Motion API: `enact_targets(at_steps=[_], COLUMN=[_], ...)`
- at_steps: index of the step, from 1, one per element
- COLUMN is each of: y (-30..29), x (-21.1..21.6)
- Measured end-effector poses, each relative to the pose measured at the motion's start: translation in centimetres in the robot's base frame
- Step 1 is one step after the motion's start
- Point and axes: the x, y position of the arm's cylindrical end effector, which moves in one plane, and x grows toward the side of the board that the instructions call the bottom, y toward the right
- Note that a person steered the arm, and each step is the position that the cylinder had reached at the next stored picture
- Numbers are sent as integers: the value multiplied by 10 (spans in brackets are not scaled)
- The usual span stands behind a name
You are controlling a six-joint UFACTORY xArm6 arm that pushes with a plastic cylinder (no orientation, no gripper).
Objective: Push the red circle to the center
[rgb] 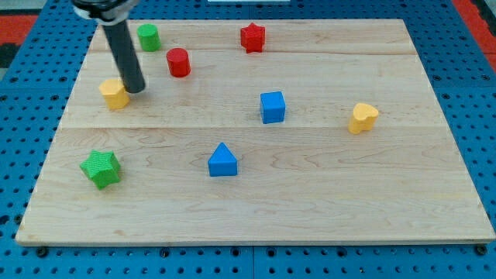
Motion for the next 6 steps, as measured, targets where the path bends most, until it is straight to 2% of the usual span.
enact_targets(at_steps=[1, 2, 3, 4, 6], y=[3, 59, 144, 178, 188], x=[-46, -57, -56, -56, -56])
